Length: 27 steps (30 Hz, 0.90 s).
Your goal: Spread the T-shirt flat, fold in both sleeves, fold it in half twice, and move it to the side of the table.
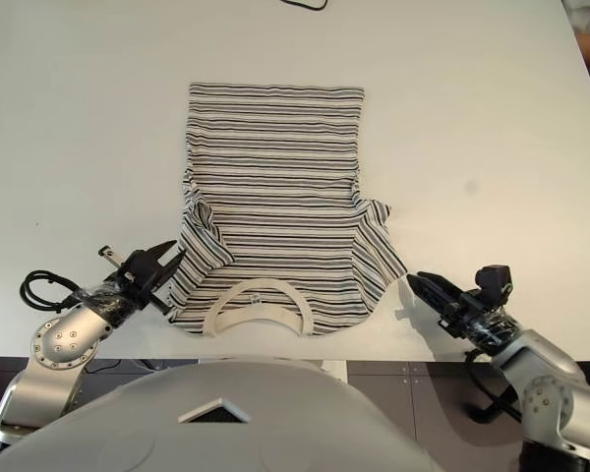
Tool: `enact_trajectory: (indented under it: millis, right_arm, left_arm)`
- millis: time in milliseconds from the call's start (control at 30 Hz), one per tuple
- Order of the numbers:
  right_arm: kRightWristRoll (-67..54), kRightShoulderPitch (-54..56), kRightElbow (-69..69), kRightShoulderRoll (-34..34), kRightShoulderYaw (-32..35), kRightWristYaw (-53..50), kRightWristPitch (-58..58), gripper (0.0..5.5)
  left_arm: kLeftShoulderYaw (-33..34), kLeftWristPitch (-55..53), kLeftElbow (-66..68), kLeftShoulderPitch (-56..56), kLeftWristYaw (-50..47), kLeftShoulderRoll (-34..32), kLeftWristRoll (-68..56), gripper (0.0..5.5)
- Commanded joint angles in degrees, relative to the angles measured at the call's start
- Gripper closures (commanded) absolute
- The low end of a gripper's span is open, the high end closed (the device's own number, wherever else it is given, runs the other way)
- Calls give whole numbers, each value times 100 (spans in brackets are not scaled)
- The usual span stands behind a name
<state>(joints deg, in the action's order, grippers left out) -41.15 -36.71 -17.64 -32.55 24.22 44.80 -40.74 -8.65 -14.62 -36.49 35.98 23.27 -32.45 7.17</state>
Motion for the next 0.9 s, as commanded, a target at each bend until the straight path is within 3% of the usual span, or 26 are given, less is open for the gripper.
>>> enact_trajectory:
  millis: [33, 267, 533, 900]
  right_arm:
    - [141, -112, -148, 81, -297, -300, -250, 389]
    - [102, 54, -163, 111, -375, -530, -222, 389]
    - [103, 200, -75, 98, -392, -542, -101, 534]
    - [203, 1160, 399, -263, -182, -419, 70, 534]
  left_arm:
    - [-135, 99, -63, 2, -13, 31, 194, 459]
    - [-199, 169, -36, 1, 18, 43, 355, 459]
    - [-168, 223, 14, -12, -16, 81, 402, 455]
    - [-150, 233, 35, -167, -37, 199, 453, 455]
